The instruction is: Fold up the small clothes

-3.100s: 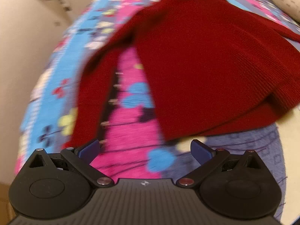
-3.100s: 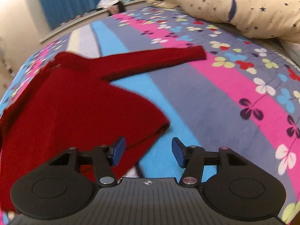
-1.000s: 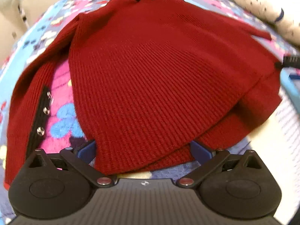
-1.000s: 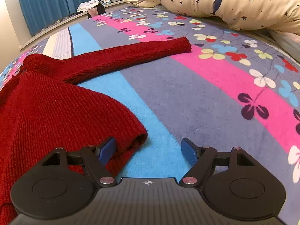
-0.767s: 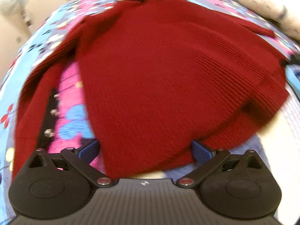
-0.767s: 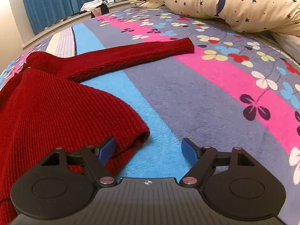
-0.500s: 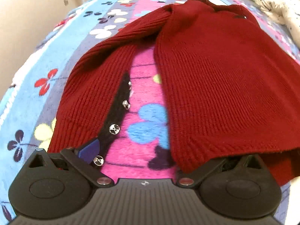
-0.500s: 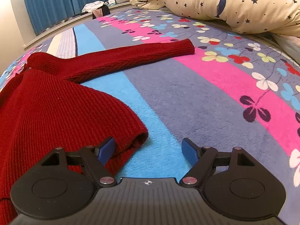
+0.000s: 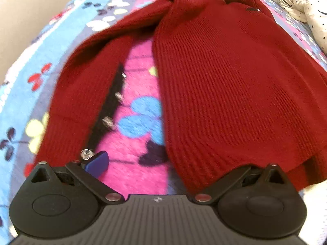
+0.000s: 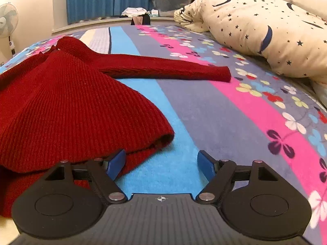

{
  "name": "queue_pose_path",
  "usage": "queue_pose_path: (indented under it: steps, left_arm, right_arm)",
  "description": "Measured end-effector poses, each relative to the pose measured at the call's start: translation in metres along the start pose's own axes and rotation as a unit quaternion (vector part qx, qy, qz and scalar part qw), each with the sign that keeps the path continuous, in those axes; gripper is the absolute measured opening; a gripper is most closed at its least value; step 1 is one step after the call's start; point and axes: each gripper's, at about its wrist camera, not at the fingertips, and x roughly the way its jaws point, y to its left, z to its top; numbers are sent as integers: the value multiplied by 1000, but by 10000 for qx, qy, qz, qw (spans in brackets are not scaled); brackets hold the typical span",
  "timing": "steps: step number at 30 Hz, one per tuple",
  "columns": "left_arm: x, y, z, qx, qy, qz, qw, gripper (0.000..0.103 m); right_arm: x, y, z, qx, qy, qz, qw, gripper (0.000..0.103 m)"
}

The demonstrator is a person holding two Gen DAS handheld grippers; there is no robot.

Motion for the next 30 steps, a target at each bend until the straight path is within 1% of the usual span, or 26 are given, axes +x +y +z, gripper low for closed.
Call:
queue_pose_path:
  steps: [3, 4, 5, 7, 8, 9, 10, 13, 15, 17, 18, 19, 20, 21, 22, 23, 24, 25, 26, 27, 30]
  left_arm:
    - [1, -2, 3, -84, 83, -60, 9999, 103]
    - [1, 3, 7, -217, 118, -98, 9996, 103]
    - [1, 11, 11, -473, 131, -146, 9987, 103]
    - [4, 35, 24, -1124, 147, -247, 9932, 103]
    - [6, 47, 29, -1397, 194, -416, 9891, 103]
    - [7, 53, 32, -1546, 228, -515, 9864, 103]
    - [7, 55, 35, -1574, 235, -530, 9858, 103]
    - [5, 42, 35, -1164, 140, -332, 9926, 103]
    - [5, 33, 29, -957, 147, -260, 9950, 103]
    - [6, 25, 22, -802, 187, -226, 9963, 103]
    - [5, 18, 18, -679, 199, -207, 9973, 103]
    - [4, 11, 15, -558, 211, -212, 9980, 103]
    - [1, 5, 9, -455, 221, -281, 9983, 103]
    - [1, -1, 5, -399, 227, -401, 9981, 102]
    - [-1, -6, 2, -434, 235, -591, 9970, 95]
    - [-5, -12, 0, -454, 191, -759, 9959, 78]
    - [-10, -18, -1, -333, 143, -835, 9958, 31]
    - [-12, -23, 0, -183, 138, -712, 9972, 9]
    - [-15, -23, 2, -142, 118, -592, 9981, 8]
    - [-18, -19, 4, -182, 104, -580, 9981, 8]
    - [-41, 2, 4, -203, -53, -504, 9985, 8]
  right_arm:
    - [9, 6, 3, -269, -134, 45, 9995, 78]
    - [9, 7, 4, -394, -163, 61, 9991, 78]
    - [8, 6, 4, -471, -165, 113, 9987, 78]
    - [3, 0, 3, -529, -100, 289, 9981, 78]
    - [-1, -3, 2, -553, -74, 360, 9978, 78]
    - [-5, -5, -1, -587, -73, 407, 9974, 78]
    - [-8, -6, -5, -633, -91, 422, 9971, 78]
    - [-9, -6, -11, -605, -162, 360, 9974, 80]
    - [-1, -5, -8, -414, -144, 292, 9986, 82]
    - [10, -2, -1, -182, -104, 276, 9994, 82]
    - [14, -1, 2, -96, -75, 316, 9994, 70]
    - [15, 2, 5, -51, -62, 467, 9989, 46]
    - [14, 7, 8, -83, -30, 516, 9986, 39]
    - [12, 11, 10, -139, 7, 539, 9985, 24]
    - [10, 15, 10, -165, 35, 576, 9982, 20]
    - [8, 17, 10, -151, 53, 535, 9984, 19]
    - [6, 17, 12, -79, 97, 510, 9986, 18]
    - [3, 16, 15, 10, 128, 482, 9988, 17]
    - [-2, 14, 19, 107, 123, 454, 9988, 17]
    - [-11, 12, 26, 165, 50, 401, 9990, 16]
    - [-46, 8, 47, 14, -204, 398, 9990, 15]
